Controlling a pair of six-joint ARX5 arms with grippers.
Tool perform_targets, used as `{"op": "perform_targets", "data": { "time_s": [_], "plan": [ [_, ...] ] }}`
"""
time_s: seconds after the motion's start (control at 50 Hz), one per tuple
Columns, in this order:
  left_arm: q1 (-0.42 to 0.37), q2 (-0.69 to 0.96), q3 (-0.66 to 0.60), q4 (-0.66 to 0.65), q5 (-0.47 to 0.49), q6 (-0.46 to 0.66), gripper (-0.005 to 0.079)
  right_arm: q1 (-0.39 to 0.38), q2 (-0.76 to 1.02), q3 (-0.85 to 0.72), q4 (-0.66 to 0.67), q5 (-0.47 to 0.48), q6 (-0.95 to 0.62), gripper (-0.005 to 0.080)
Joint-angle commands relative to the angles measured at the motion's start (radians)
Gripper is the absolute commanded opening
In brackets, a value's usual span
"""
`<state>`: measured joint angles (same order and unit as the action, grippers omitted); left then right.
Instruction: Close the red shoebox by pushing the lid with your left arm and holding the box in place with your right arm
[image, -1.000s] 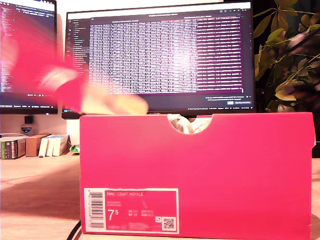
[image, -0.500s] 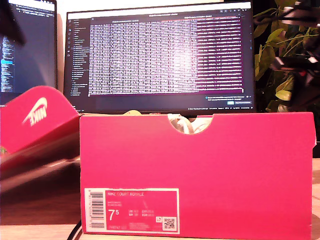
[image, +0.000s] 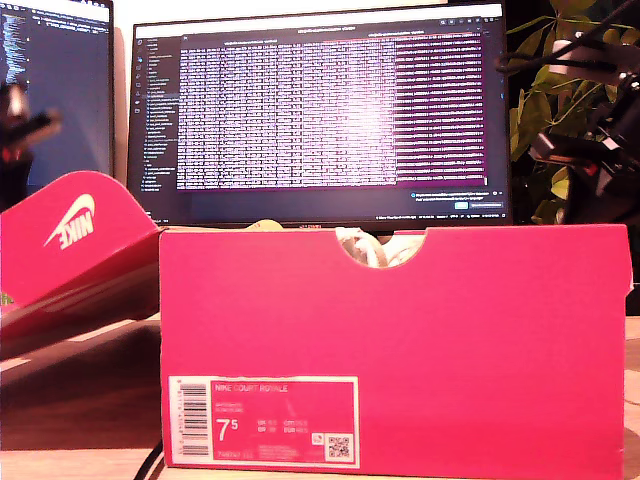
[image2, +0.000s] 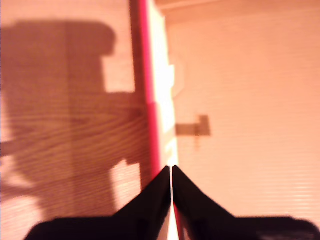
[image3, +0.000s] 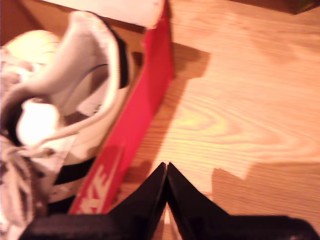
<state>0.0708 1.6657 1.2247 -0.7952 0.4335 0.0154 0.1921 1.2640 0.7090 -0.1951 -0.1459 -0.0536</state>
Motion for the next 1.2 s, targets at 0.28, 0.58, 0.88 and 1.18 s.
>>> {"op": "perform_targets", "data": {
  "time_s": [0.28, 0.58, 0.88, 1.18],
  "plan": [
    [0.031, 0.11, -0.014, 0.024, -0.007, 0.023, -0.0019, 0.066, 0.079, -0.004, 0.057, -0.039, 0.027, -0.0012],
    [0.052, 0.163, -0.014, 0.035, -0.014, 0.038, -0.0019, 0.093, 0.125, -0.004, 0.082, -0.029, 0.031, -0.0013],
    [0.048, 0.261, -0.014, 0.033, 0.089, 0.04, -0.0019, 0.097, 0.127, -0.004, 0.077, -0.049, 0.039, -0.0012],
    [0.042, 0.274, -0.015, 0.044, 0.182, 0.045, -0.0019, 0.111, 0.135, -0.004, 0.082, -0.074, 0.063, -0.0013]
  ]
}}
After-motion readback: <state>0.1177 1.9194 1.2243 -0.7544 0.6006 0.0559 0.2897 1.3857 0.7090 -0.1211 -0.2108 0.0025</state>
